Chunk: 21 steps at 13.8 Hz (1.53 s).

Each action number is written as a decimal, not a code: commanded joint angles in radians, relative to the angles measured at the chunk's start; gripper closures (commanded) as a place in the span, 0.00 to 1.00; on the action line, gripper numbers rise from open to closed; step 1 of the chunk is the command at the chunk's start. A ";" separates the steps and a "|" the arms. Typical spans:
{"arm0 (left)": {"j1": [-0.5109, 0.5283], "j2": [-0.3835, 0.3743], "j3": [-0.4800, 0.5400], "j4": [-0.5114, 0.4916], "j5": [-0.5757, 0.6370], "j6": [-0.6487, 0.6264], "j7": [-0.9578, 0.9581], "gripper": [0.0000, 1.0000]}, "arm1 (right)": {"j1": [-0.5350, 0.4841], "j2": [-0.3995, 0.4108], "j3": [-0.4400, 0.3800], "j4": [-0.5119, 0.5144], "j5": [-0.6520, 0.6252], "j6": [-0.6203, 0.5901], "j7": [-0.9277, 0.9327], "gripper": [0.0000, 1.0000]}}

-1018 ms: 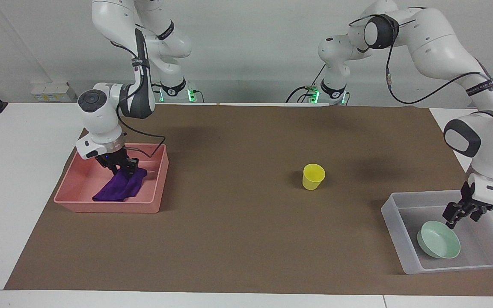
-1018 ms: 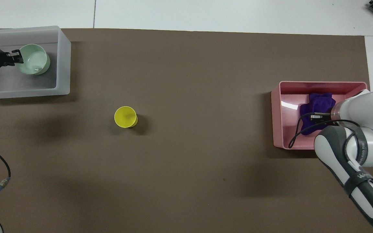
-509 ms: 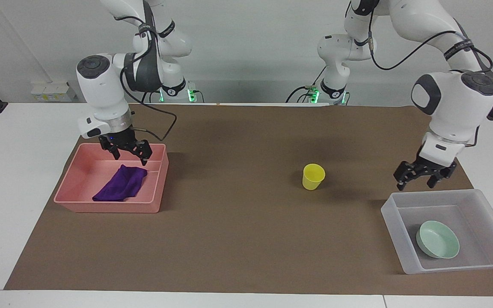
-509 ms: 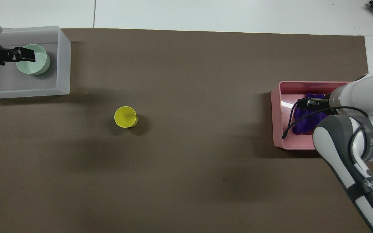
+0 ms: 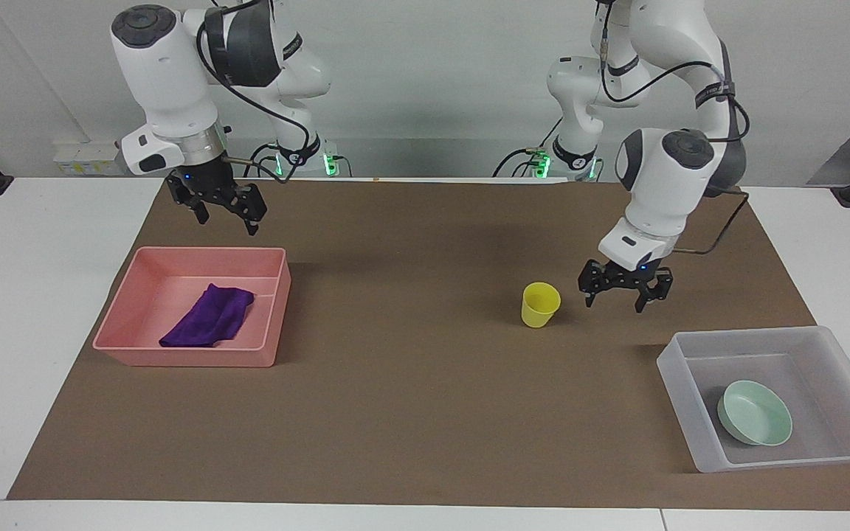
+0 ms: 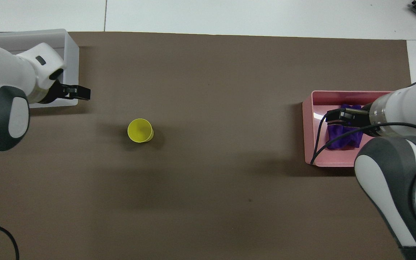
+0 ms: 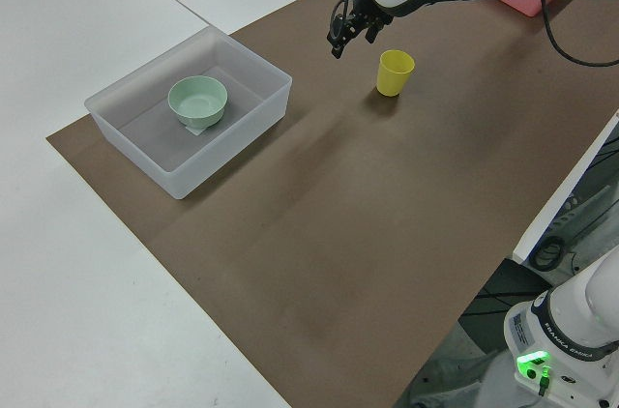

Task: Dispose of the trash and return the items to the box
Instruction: 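Reach the left gripper to the yellow cup and grasp it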

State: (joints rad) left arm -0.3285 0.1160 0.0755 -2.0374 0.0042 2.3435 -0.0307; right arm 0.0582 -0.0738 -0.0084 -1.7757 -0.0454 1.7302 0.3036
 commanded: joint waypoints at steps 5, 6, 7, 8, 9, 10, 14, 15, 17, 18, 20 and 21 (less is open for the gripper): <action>-0.113 -0.007 0.015 -0.173 0.019 0.224 -0.058 0.25 | -0.060 0.002 -0.015 0.152 0.051 -0.204 -0.146 0.00; -0.118 0.005 0.015 -0.173 0.019 0.240 -0.067 0.68 | -0.060 -0.023 -0.015 0.110 0.050 -0.199 -0.147 0.00; -0.118 0.005 0.015 -0.172 0.019 0.235 -0.084 1.00 | -0.058 -0.026 -0.015 0.105 0.050 -0.204 -0.150 0.00; -0.118 0.004 0.015 -0.168 0.019 0.225 -0.087 1.00 | -0.058 -0.026 -0.013 0.105 0.050 -0.204 -0.152 0.00; -0.116 0.005 0.015 -0.159 0.019 0.217 -0.086 1.00 | -0.058 -0.026 -0.013 0.105 0.050 -0.201 -0.153 0.00; -0.116 0.001 0.016 -0.156 0.019 0.214 -0.084 1.00 | -0.054 -0.026 -0.012 0.105 0.044 -0.201 -0.146 0.00; -0.072 -0.029 0.024 -0.083 0.019 0.126 -0.083 1.00 | -0.061 -0.023 -0.015 0.119 0.027 -0.195 -0.162 0.00; -0.037 -0.030 0.024 -0.057 0.019 0.119 -0.084 1.00 | -0.064 -0.021 -0.018 0.146 0.024 -0.202 -0.167 0.00; 0.041 -0.027 0.024 0.012 0.019 0.120 -0.083 1.00 | -0.054 -0.012 -0.042 0.182 0.024 -0.224 -0.225 0.00; 0.086 -0.012 0.021 0.060 0.019 0.120 -0.084 1.00 | -0.029 -0.012 -0.065 0.182 0.022 -0.225 -0.224 0.00; 0.158 0.019 0.024 0.133 0.017 0.123 -0.083 1.00 | -0.021 -0.014 -0.085 0.179 0.022 -0.216 -0.227 0.00; 0.195 0.043 0.021 0.178 0.017 0.126 -0.078 1.00 | -0.024 -0.014 -0.085 0.176 0.022 -0.215 -0.228 0.00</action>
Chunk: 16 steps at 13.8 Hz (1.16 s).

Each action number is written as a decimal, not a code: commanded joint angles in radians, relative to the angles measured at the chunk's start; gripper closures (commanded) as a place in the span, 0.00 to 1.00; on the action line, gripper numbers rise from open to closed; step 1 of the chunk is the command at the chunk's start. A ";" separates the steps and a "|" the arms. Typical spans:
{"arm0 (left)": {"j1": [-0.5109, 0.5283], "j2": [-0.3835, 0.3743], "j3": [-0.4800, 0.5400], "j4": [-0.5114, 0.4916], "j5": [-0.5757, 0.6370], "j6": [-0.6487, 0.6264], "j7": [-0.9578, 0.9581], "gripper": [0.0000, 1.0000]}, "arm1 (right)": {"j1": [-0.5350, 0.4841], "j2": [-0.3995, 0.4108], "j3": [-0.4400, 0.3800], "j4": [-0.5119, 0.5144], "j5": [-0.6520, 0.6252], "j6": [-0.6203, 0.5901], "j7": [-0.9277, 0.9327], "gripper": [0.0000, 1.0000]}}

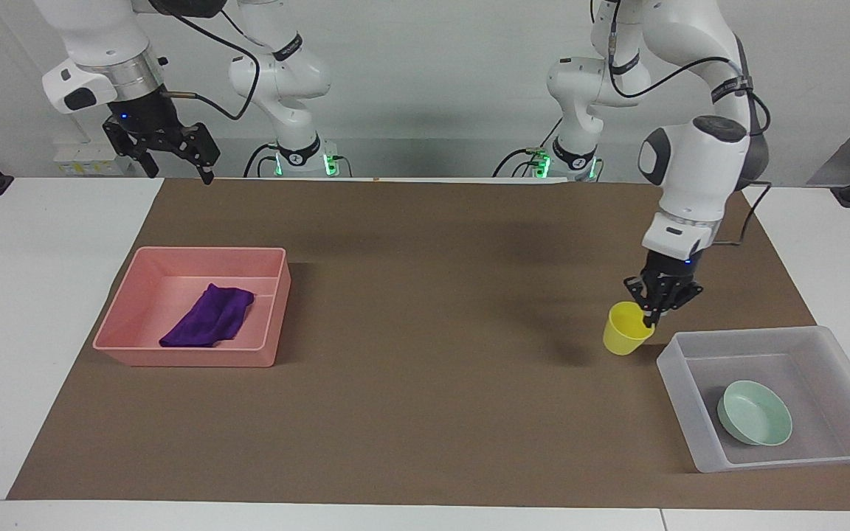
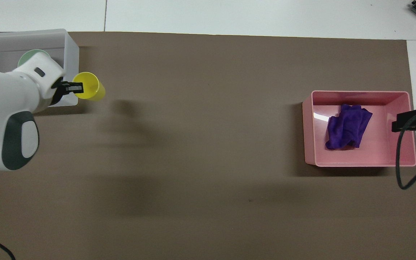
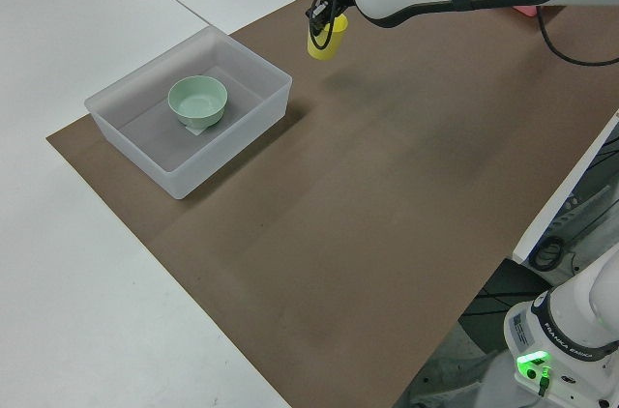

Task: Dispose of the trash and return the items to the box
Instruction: 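Lift the yellow cup and place it into the green bowl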

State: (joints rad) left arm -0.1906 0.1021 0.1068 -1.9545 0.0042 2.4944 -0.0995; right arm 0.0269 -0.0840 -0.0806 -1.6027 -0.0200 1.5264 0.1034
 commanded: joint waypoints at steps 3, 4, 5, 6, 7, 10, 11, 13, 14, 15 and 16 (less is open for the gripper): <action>0.152 0.131 -0.012 0.204 0.017 -0.031 -0.003 1.00 | 0.001 0.010 -0.004 0.027 -0.035 -0.022 -0.034 0.00; 0.198 0.163 -0.018 0.241 0.019 -0.032 -0.002 1.00 | -0.001 0.013 -0.002 0.029 -0.031 -0.023 -0.034 0.00; 0.224 0.207 -0.019 0.300 0.019 -0.049 0.000 1.00 | -0.010 0.013 0.007 0.026 -0.021 -0.022 -0.034 0.00; 0.237 0.249 -0.019 0.354 0.007 -0.067 -0.002 1.00 | -0.002 0.012 0.015 0.027 -0.020 -0.023 -0.033 0.00; 0.249 0.295 -0.018 0.412 -0.021 -0.074 -0.002 1.00 | 0.004 0.010 0.016 0.027 -0.011 -0.029 -0.027 0.00; 0.287 0.395 -0.021 0.491 -0.066 -0.071 0.000 1.00 | -0.002 0.010 0.028 0.026 0.034 -0.046 -0.014 0.00; 0.289 0.415 -0.021 0.493 -0.067 -0.066 0.000 1.00 | -0.005 0.007 0.028 0.018 0.032 -0.042 -0.016 0.00; 0.304 0.444 -0.021 0.494 -0.101 -0.060 0.000 1.00 | -0.005 0.004 0.028 0.010 0.029 -0.031 -0.024 0.00; 0.307 0.445 -0.021 0.483 -0.134 -0.055 0.003 1.00 | -0.005 0.001 0.028 0.003 0.028 -0.029 -0.024 0.00; 0.301 0.444 -0.019 0.471 -0.145 -0.052 0.009 1.00 | -0.005 -0.002 0.028 -0.006 0.026 -0.029 -0.024 0.00; 0.300 0.439 -0.019 0.439 -0.147 -0.037 0.011 1.00 | -0.005 -0.006 0.028 -0.009 0.025 -0.029 -0.024 0.00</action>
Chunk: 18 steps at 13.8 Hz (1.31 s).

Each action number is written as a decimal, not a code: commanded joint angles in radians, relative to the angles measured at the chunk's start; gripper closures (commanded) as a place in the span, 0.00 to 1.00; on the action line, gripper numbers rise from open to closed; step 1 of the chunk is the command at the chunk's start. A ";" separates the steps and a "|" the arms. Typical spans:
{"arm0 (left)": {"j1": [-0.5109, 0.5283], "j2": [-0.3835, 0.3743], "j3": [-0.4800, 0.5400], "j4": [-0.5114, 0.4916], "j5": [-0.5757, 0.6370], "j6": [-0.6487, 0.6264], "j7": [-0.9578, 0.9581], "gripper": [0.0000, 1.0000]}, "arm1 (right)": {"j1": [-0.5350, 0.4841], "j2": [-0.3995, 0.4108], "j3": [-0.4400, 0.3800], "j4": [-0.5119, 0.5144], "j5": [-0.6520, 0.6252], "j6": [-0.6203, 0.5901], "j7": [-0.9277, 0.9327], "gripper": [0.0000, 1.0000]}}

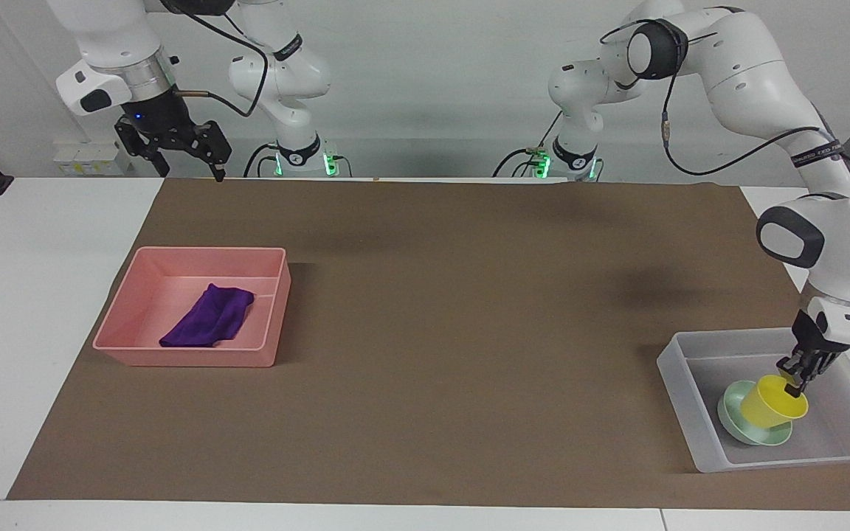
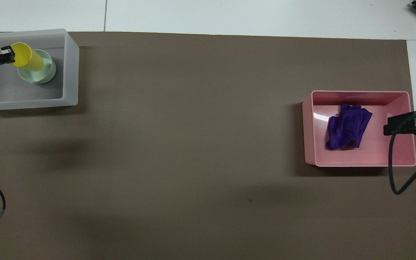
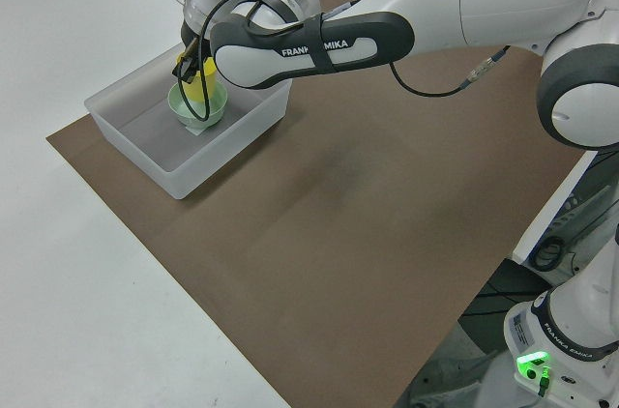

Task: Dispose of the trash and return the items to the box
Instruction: 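Lift the yellow cup and place it into the green bowl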

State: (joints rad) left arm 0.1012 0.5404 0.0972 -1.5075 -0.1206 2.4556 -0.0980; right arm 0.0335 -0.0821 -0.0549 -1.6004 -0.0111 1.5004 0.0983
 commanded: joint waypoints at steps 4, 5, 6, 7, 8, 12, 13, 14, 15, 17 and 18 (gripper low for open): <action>0.002 -0.003 -0.010 -0.039 -0.021 0.025 0.011 0.63 | -0.014 -0.012 0.003 -0.024 0.014 0.021 -0.019 0.00; 0.002 -0.003 -0.008 -0.036 -0.019 0.019 0.021 0.47 | -0.015 -0.012 0.003 -0.024 0.014 0.023 -0.019 0.00; 0.002 -0.005 -0.008 -0.030 -0.017 0.017 0.046 0.18 | -0.017 -0.012 0.003 -0.024 0.014 0.024 -0.020 0.00; 0.000 -0.010 -0.005 -0.028 -0.011 0.022 0.063 0.00 | -0.018 -0.012 0.003 -0.024 0.014 0.024 -0.020 0.00; 0.000 -0.028 -0.007 -0.031 -0.007 0.014 0.108 0.00 | -0.017 -0.013 0.003 -0.026 0.013 0.023 -0.020 0.00; -0.026 -0.170 -0.007 -0.106 -0.010 -0.124 0.329 0.00 | -0.017 -0.012 0.003 -0.024 0.005 0.015 -0.022 0.00; -0.053 -0.218 -0.005 -0.134 -0.010 -0.167 0.333 0.00 | -0.015 -0.012 0.003 -0.026 0.005 0.012 -0.020 0.00; -0.089 -0.259 -0.002 -0.161 -0.008 -0.193 0.331 0.00 | -0.015 -0.012 0.003 -0.026 0.006 0.011 -0.020 0.00; -0.115 -0.293 -0.002 -0.184 -0.008 -0.210 0.330 0.00 | -0.014 -0.012 0.003 -0.026 0.005 0.012 -0.019 0.00; -0.155 -0.370 -0.002 -0.224 -0.008 -0.275 0.327 0.00 | -0.012 -0.013 0.003 -0.027 0.007 0.017 -0.017 0.00; -0.170 -0.414 -0.002 -0.246 -0.008 -0.317 0.327 0.00 | -0.014 -0.013 0.003 -0.027 0.007 0.018 -0.019 0.00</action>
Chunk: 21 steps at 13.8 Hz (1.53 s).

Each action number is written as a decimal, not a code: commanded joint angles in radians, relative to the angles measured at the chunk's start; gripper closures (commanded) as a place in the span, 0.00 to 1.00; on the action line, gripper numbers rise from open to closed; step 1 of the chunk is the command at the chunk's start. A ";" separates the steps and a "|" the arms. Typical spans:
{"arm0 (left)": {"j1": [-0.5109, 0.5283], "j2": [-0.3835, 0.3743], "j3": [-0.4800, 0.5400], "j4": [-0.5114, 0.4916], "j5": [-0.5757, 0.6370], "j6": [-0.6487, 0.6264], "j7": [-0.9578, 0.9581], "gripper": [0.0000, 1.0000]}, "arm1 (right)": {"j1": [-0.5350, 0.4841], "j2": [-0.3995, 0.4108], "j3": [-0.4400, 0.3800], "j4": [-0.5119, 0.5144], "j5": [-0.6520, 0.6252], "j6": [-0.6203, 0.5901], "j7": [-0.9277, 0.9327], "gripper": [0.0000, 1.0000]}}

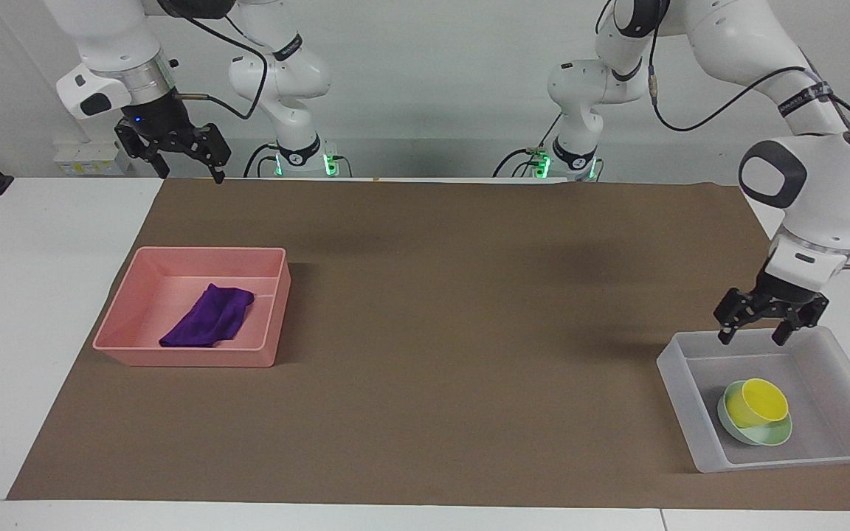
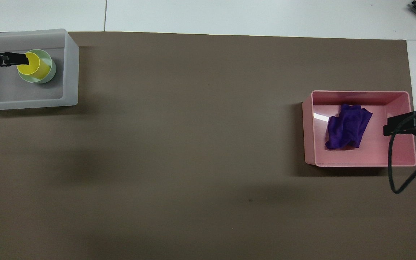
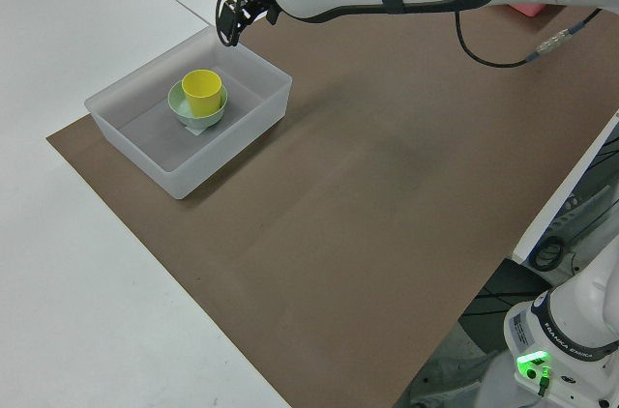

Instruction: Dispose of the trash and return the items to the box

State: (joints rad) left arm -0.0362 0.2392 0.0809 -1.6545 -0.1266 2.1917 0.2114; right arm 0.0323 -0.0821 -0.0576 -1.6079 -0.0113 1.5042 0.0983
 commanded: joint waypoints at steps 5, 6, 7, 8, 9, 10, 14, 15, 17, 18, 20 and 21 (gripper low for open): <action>-0.060 -0.313 0.014 -0.165 0.085 -0.315 0.008 0.00 | -0.012 -0.013 0.005 -0.021 0.007 0.016 -0.019 0.00; -0.060 -0.322 0.016 -0.160 0.085 -0.344 0.006 0.00 | -0.012 -0.013 0.005 -0.020 0.007 0.016 -0.019 0.00; -0.053 -0.325 0.014 -0.142 0.087 -0.381 0.006 0.00 | -0.012 -0.013 0.005 -0.021 0.007 0.016 -0.019 0.00; -0.047 -0.316 0.013 -0.102 0.087 -0.415 0.008 0.00 | -0.012 -0.013 0.005 -0.021 0.007 0.014 -0.019 0.00; -0.042 -0.305 0.013 -0.061 0.088 -0.444 0.009 0.00 | -0.012 -0.013 0.005 -0.021 0.007 0.014 -0.019 0.00; -0.042 -0.288 0.011 -0.023 0.105 -0.467 0.013 0.00 | -0.012 -0.013 0.005 -0.021 0.007 0.016 -0.019 0.00; -0.045 -0.213 0.008 0.152 0.119 -0.602 0.013 0.00 | -0.012 -0.013 0.005 -0.023 0.008 0.016 -0.019 0.00; -0.045 -0.202 0.008 0.163 0.111 -0.633 0.014 0.00 | -0.012 -0.013 0.005 -0.023 0.008 0.016 -0.019 0.00; -0.044 -0.192 0.008 0.206 0.108 -0.664 0.014 0.00 | -0.012 -0.015 0.005 -0.024 0.008 0.017 -0.019 0.00; -0.045 -0.210 0.008 0.194 0.111 -0.664 0.008 0.00 | -0.012 -0.015 0.005 -0.023 0.008 0.017 -0.019 0.00; -0.044 -0.257 0.014 0.110 0.114 -0.667 0.002 0.00 | -0.012 -0.015 0.005 -0.023 0.008 0.016 -0.019 0.00; -0.045 -0.273 0.011 0.076 0.116 -0.647 0.002 0.00 | -0.012 -0.015 0.005 -0.023 0.008 0.016 -0.019 0.00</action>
State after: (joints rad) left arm -0.0842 0.0090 0.0937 -1.5130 -0.0217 1.5414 0.2119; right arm 0.0323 -0.0821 -0.0576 -1.6096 -0.0113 1.5043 0.0983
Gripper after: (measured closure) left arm 0.000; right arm 0.000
